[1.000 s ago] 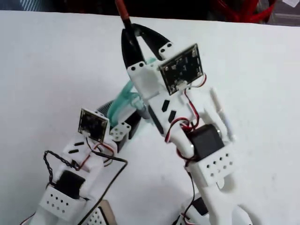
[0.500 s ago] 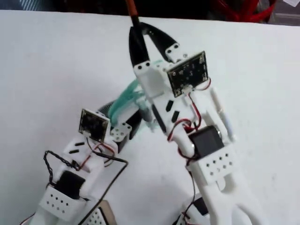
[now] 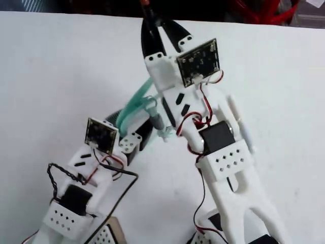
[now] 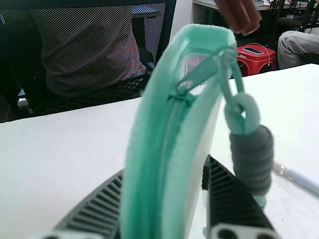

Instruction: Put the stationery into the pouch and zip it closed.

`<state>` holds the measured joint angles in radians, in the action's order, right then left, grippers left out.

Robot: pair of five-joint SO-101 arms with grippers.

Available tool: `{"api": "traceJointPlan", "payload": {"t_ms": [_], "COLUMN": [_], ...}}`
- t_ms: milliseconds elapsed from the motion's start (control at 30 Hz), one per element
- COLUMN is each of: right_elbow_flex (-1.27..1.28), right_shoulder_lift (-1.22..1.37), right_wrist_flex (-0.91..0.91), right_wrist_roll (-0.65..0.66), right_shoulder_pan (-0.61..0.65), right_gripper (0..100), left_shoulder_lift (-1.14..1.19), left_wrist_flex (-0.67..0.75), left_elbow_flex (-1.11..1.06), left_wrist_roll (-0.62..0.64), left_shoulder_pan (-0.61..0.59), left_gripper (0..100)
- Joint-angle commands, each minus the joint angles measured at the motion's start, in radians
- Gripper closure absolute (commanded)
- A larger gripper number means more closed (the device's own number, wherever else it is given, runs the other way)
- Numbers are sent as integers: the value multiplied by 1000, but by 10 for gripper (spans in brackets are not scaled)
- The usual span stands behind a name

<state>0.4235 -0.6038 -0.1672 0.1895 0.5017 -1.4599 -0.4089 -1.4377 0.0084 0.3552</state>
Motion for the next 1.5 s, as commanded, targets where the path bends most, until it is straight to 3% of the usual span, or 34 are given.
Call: {"api": "traceJointPlan", "payload": {"t_ms": [0, 767, 967, 1133, 1467], "right_elbow_flex": [-54, -54, 25, 149, 258], "right_shoulder_lift": [-2, 140, 105, -67, -371], "right_wrist_flex": [-16, 174, 104, 44, -206], "right_wrist_roll": [-6, -6, -8, -69, -71], "right_shoulder_pan": [-18, -8, -8, -10, -16], "right_gripper": [981, 981, 981, 981, 981], "left_shoulder_lift": [-10, -10, -10, -7, -5], "left_wrist_flex": [23, 21, 34, 52, 51], "left_elbow_flex": [12, 14, 15, 15, 14], "left_wrist_roll": [3, 3, 8, 11, 11], "left_shoulder_pan": [-5, -12, -15, -48, -47], "left_gripper": [811, 789, 789, 789, 789]}}
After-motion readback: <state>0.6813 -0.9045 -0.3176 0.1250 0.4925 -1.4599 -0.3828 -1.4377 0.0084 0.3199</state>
